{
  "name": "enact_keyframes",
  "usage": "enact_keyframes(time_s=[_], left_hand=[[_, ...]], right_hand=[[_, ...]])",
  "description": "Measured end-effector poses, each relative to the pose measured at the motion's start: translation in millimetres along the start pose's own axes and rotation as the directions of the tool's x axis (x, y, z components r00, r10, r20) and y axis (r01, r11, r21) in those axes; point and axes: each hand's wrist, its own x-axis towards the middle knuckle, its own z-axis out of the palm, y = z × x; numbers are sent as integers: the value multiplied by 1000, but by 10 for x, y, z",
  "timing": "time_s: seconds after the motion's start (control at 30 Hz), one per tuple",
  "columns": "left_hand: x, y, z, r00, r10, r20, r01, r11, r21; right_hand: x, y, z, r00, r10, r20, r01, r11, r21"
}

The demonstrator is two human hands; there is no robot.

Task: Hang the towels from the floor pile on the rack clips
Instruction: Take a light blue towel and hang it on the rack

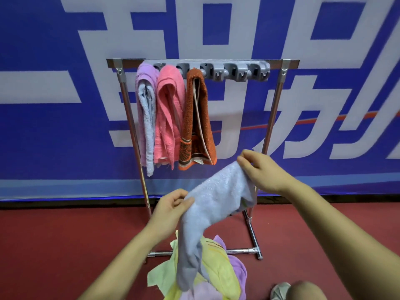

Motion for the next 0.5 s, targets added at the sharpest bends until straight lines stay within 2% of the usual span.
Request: enact_keyframes(time_s=[0.07, 0.17, 0.2, 0.27, 0.37, 0.5], left_hand=[[65, 133, 10, 998, 61, 14, -62, 996, 66], [191, 318, 63, 994, 100, 43, -106, 984, 141], [232, 362, 96, 992, 115, 45, -121, 975, 188], [294, 417, 158, 988, 143, 51, -151, 943, 297], [353, 465, 211, 990, 134, 46, -141, 920, 366], [374, 483, 130, 992, 128, -16, -115, 932, 343]], right_hand=[[-45, 137, -42, 994, 87, 63, -83, 995, -57], [-96, 291, 38, 945, 211, 251, -181, 974, -135], [-110, 304, 103, 924, 223, 310, -194, 973, -124], [-131, 234, 255, 919, 160, 361, -182, 983, 29], [-96, 88, 484, 960, -19, 279, -56, 964, 259], [-55, 8, 627, 984, -95, 150, 40, 941, 336]])
